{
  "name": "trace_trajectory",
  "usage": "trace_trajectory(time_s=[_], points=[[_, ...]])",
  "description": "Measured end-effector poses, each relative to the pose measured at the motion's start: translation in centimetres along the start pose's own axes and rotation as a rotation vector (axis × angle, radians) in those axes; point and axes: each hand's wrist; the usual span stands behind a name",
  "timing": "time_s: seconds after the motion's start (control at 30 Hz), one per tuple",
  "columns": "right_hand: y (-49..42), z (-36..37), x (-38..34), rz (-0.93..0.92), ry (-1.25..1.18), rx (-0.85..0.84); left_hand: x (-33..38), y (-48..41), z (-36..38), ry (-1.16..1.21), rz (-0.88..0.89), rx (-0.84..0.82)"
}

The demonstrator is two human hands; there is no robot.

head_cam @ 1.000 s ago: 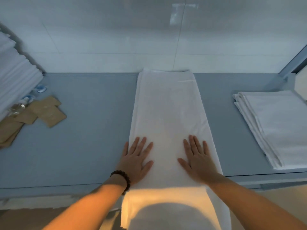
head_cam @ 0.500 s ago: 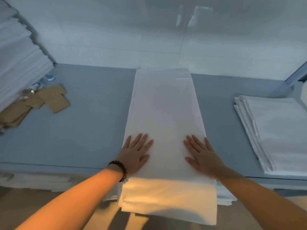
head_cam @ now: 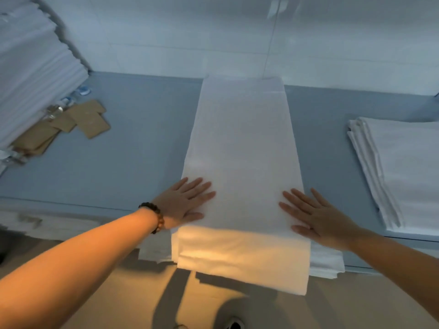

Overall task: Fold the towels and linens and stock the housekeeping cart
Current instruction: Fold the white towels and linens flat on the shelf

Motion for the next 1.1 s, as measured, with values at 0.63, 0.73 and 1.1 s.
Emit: trace_trajectory(time_s=[0.63, 0.73, 1.1], points=[[2.8, 3.1, -3.0, -0.04, 0.113, 0.18, 0.4, 4.7, 3.6, -0.203, 0.042, 0.153], [3.7, 4.1, -2.8, -0.059, 0.079, 0.199, -0.2, 5.3, 3.7, -0.154, 0.054, 0.094], [4.7, 3.7, -5.8, 0.027, 0.03, 0.318, 0.8, 6.9, 0.4, 0.098, -0.077, -0.125]])
Point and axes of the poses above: each hand's wrist, its own y-axis away from the middle knuckle, its own z-axis out of the palm, x = y × z, and after that the axes turned 1 degree about -z, right-handed
